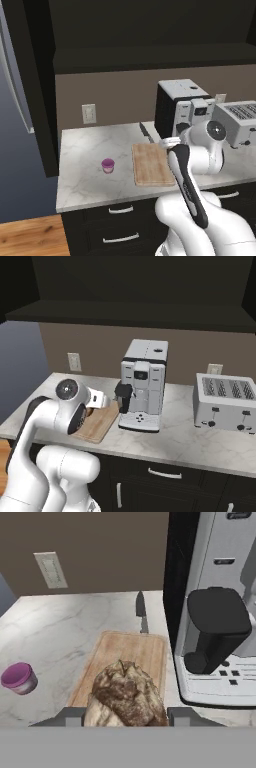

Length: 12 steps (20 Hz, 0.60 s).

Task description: Pick the bread, place it on the cutting board, pick the jam, place it on the counter, and close the cabinet.

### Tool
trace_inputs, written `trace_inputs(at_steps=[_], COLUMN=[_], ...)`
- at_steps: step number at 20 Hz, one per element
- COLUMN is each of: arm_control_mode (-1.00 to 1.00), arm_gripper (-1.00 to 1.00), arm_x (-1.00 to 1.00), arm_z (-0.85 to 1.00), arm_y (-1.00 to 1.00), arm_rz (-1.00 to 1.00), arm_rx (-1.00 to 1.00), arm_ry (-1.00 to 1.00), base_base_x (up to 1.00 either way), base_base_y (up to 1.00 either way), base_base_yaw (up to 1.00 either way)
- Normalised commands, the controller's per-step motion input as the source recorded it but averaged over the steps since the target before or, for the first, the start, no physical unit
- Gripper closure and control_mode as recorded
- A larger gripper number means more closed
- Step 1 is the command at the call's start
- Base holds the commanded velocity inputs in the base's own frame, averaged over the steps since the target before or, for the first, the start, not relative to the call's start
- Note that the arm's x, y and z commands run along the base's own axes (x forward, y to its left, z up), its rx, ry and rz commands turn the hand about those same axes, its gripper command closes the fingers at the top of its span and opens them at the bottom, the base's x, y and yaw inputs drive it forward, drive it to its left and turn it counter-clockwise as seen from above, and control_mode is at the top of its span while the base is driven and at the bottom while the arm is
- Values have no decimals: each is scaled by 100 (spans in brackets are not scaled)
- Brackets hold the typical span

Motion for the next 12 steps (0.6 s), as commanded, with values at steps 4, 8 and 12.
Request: trace_inputs(at_steps=[4,8,12], arm_control_mode=[-100,-100,-100], arm_gripper=[100,100,100], arm_x=[5,15,23], arm_z=[-54,-50,-42], arm_y=[9,8,8], arm_rz=[0,0,0], arm_rx=[0,0,0], arm_ry=[0,-2,-5], base_base_x=[0,0,0], base_base_y=[0,0,0], base_base_yaw=[0,0,0])
